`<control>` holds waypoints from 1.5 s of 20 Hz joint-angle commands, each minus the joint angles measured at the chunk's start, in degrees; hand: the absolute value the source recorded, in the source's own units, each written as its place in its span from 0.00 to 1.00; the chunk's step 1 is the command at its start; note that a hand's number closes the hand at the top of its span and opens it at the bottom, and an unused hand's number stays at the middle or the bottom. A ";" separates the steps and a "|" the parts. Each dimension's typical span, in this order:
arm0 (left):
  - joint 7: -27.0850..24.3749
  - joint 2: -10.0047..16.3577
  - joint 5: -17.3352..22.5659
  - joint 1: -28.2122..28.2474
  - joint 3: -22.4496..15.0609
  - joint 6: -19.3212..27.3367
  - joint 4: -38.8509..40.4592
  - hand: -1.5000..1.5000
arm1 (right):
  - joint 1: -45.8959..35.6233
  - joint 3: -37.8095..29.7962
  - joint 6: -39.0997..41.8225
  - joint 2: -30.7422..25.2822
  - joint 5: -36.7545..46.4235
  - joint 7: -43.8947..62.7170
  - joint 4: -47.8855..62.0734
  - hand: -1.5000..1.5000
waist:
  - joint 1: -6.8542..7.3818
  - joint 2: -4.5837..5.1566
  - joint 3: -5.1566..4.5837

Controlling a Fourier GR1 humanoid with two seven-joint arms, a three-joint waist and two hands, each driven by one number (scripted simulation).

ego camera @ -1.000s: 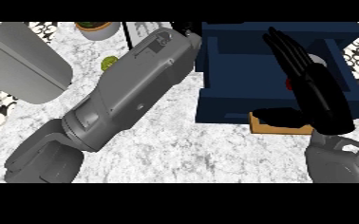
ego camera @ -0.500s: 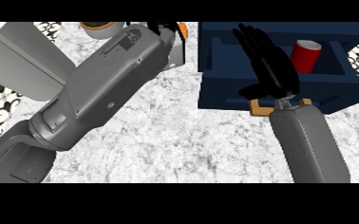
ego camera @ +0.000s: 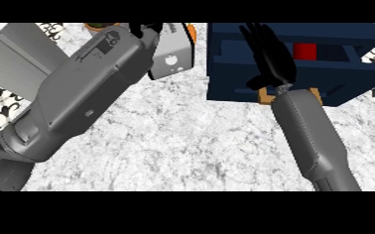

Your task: Pick up the can, place it into the drawer and close the drawer

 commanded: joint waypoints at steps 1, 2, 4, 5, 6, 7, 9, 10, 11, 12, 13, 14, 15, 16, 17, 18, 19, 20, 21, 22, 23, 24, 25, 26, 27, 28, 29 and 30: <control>3.87 3.22 -0.59 0.20 -0.12 -1.01 -3.18 0.00 | -1.44 -1.57 -9.04 1.92 2.08 0.46 10.97 0.00 | 0.35 0.93 0.75; 2.42 4.24 -1.36 3.03 0.21 -0.92 -4.12 0.00 | -4.08 -3.23 -6.49 -1.14 0.33 -1.87 11.70 0.00 | -0.09 0.79 0.72; 4.29 3.85 -0.92 1.62 0.84 -1.23 -4.23 0.00 | -5.75 -3.69 -10.57 1.04 1.40 -0.15 15.52 0.00 | 0.08 1.08 0.75; 1.60 1.34 -2.08 3.20 0.35 0.93 -4.53 0.00 | -7.33 -3.74 -11.03 0.13 2.46 -0.19 17.85 0.00 | 0.19 1.24 0.74; 4.08 4.28 -1.39 0.77 1.48 -0.91 -4.57 0.00 | -7.69 -5.48 -13.29 -0.61 1.08 -1.33 18.94 0.00 | 0.57 1.41 0.79; 4.03 4.57 -1.92 2.40 1.36 0.04 -5.57 0.00 | -9.73 -4.94 -13.75 0.68 2.52 0.86 20.23 0.00 | 0.55 1.17 0.75; 3.01 3.27 -2.24 3.20 0.99 -0.33 -6.64 0.00 | -11.87 -7.19 -16.08 -0.97 1.11 -1.00 23.38 0.00 | 1.36 1.75 0.79; 5.52 6.33 -1.54 2.64 1.79 -2.32 -6.51 0.00 | -11.25 -7.12 -18.01 -0.23 1.47 -1.16 24.56 0.00 | 1.39 1.69 0.79; 3.15 3.85 -3.00 5.90 0.44 1.03 -9.73 0.00 | -13.67 -7.00 -16.94 -1.02 2.29 -0.80 26.25 0.00 | 1.53 1.34 0.75; 4.50 5.59 -2.62 3.80 1.80 -0.95 -7.50 0.00 | -13.63 -7.51 -19.12 -1.09 1.99 -2.00 27.53 0.00 | 1.11 1.66 0.78; 5.95 5.87 -2.97 2.82 1.34 0.30 -7.92 0.00 | -15.28 -8.10 -19.33 -1.82 2.07 -1.56 28.70 0.00 | 1.64 1.73 0.81; 7.16 7.70 -2.82 3.82 1.62 0.45 -11.20 0.00 | -15.37 -8.37 -20.31 -1.74 2.13 -1.33 29.52 0.00 | 1.76 1.30 0.78; 6.17 6.47 -3.46 5.37 0.26 0.68 -12.21 0.00 | -15.71 -9.35 -21.80 -3.39 1.93 -1.39 30.33 0.00 | 2.42 1.60 0.80; 8.42 8.50 -2.79 4.39 0.84 -0.56 -13.10 0.00 | -17.27 -9.49 -22.15 -3.09 2.22 -0.50 31.18 0.00 | 2.78 1.60 0.80; 5.43 7.73 -3.85 7.23 1.22 0.25 -12.84 0.00 | -18.58 -8.95 -22.58 -2.56 2.83 -1.06 32.34 0.00 | 2.11 1.65 0.76; 5.35 5.86 -4.36 5.91 0.23 0.41 -12.11 0.00 | -19.58 -9.53 -23.22 -2.23 2.75 0.08 33.42 0.00 | 2.55 2.18 0.81; 9.07 8.48 -3.56 4.30 0.64 0.14 -14.16 0.00 | -20.24 -10.88 -22.29 -5.59 0.99 -3.52 33.34 0.00 | 2.72 1.80 0.85; 6.35 7.81 -4.57 5.76 0.97 0.15 -13.24 0.00 | -21.73 -10.19 -22.74 -4.17 2.46 -0.97 34.88 0.00 | 2.52 2.05 0.79; 7.22 8.59 -4.10 6.41 1.41 0.13 -13.95 0.00 | -21.91 -10.70 -22.20 -5.98 2.05 -2.25 35.60 0.00 | 2.84 2.10 0.80; 9.06 9.21 -4.07 5.23 1.07 0.13 -15.76 0.00 | -21.77 -10.68 -24.05 -4.77 2.36 -1.20 36.06 0.00 | 2.96 1.90 0.82; 8.79 8.37 -4.90 4.66 0.63 1.59 -14.98 0.00 | -22.89 -10.73 -23.58 -6.46 2.63 -1.60 36.47 0.00 | 2.97 2.15 0.84; 8.75 8.65 -4.92 4.85 0.65 0.30 -15.12 0.00 | -24.81 -10.48 -23.57 -4.24 3.23 1.36 37.06 0.00 | 3.07 2.18 0.80; 9.69 10.08 -4.19 4.95 1.82 0.30 -16.10 0.00 | -25.20 -11.07 -23.32 -5.52 2.80 1.13 37.32 0.00 | 3.74 2.21 0.80; 8.80 8.61 -4.89 5.72 1.10 0.58 -15.68 0.00 | -25.92 -10.82 -22.68 -6.74 3.14 0.00 37.85 0.00 | 2.91 2.27 0.79; 8.56 8.01 -5.25 5.97 0.70 1.11 -16.28 0.00 | -27.18 -10.53 -22.67 -4.68 3.73 2.74 38.55 0.00 | 3.45 2.33 0.78; 9.12 10.02 -4.68 7.33 1.23 -0.55 -16.47 0.00 | -27.61 -10.84 -22.48 -5.77 3.62 2.90 38.72 0.00 | 3.96 2.42 0.76; 8.00 8.59 -5.17 7.19 1.44 0.31 -15.68 0.00 | -28.65 -10.41 -22.14 -5.73 4.19 3.11 39.06 0.00 | 3.50 2.60 0.76; 9.15 9.01 -4.80 6.38 1.30 -0.58 -16.78 0.00 | -29.73 -11.41 -20.20 -7.29 3.11 2.13 39.39 0.00 | 3.94 2.66 0.79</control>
